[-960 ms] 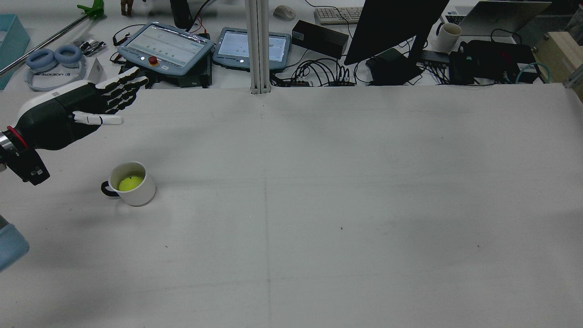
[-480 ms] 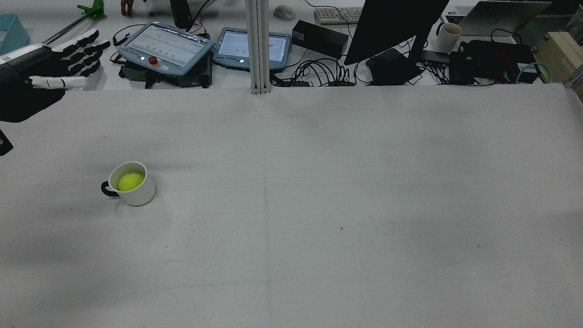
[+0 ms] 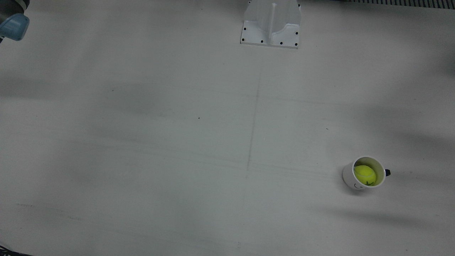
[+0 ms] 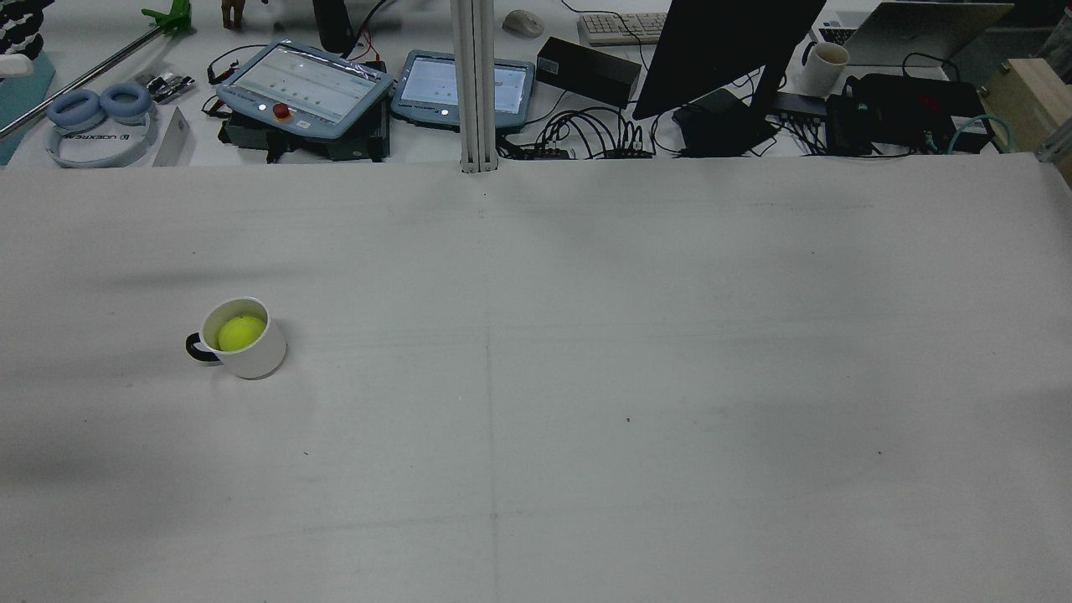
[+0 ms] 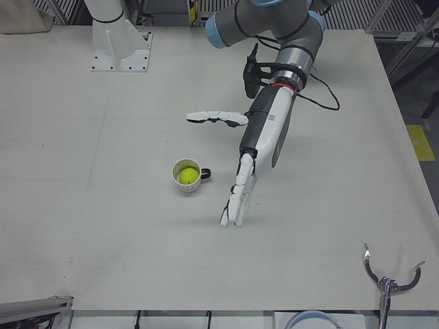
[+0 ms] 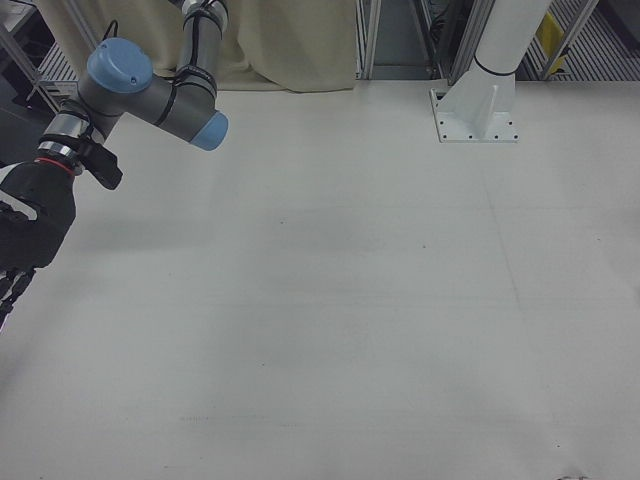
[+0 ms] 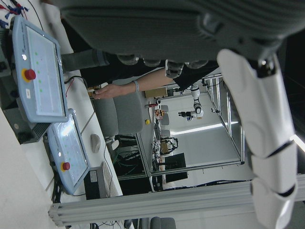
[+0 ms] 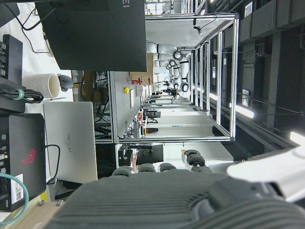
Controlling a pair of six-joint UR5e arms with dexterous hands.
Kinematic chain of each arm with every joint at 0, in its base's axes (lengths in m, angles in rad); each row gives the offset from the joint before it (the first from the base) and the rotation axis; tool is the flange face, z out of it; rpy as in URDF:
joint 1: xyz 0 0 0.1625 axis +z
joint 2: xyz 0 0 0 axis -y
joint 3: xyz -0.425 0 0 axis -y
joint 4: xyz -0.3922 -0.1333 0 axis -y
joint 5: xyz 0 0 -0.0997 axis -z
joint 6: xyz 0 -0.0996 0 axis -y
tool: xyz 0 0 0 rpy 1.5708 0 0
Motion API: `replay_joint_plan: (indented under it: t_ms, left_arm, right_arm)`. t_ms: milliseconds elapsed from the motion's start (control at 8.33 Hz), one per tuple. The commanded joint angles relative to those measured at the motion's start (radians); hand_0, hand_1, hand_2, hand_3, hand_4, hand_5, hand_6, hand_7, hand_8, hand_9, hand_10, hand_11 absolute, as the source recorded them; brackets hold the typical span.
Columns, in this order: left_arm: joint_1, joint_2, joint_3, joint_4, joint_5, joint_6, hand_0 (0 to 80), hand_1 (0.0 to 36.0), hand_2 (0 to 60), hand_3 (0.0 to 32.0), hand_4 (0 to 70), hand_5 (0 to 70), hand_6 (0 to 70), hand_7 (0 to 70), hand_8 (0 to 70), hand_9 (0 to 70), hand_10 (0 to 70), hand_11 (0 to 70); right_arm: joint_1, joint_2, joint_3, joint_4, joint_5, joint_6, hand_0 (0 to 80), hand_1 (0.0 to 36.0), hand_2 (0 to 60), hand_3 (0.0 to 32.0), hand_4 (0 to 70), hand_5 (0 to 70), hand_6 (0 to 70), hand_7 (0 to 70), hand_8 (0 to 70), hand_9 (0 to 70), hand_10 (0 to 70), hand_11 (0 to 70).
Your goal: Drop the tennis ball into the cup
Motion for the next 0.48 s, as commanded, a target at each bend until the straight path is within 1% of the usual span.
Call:
replay_joint_plan:
  t_ms: [0, 120, 360]
  left_arm:
    - [-0.101, 0.007, 0.046, 0.009, 0.001, 0.001, 48.5, 20.9, 9.5, 0.0, 0.0, 0.7, 0.1, 9.5, 0.0, 0.5, 0.0, 0.0]
    - [-0.113, 0.029, 0.053, -0.009, 0.001, -0.001, 48.4, 21.0, 8.9, 0.0, 0.0, 0.4, 0.0, 9.7, 0.0, 0.5, 0.0, 0.0]
    - [-0.164, 0.098, 0.053, -0.049, 0.005, -0.001, 48.3, 20.9, 11.3, 0.0, 0.0, 1.2, 0.5, 8.9, 0.0, 0.4, 0.0, 0.0]
  right_arm:
    - [0.000, 0.000, 0.001, 0.000, 0.000, 0.000, 0.0, 0.0, 0.0, 0.0, 0.0, 0.0, 0.0, 0.0, 0.0, 0.0, 0.0, 0.0]
    - [0.000, 0.000, -0.001, 0.000, 0.000, 0.001, 0.0, 0.0, 0.0, 0.0, 0.0, 0.0, 0.0, 0.0, 0.0, 0.0, 0.0, 0.0]
    - [0.000, 0.000, 0.001, 0.000, 0.000, 0.000, 0.0, 0.0, 0.0, 0.0, 0.0, 0.0, 0.0, 0.0, 0.0, 0.0, 0.0, 0.0]
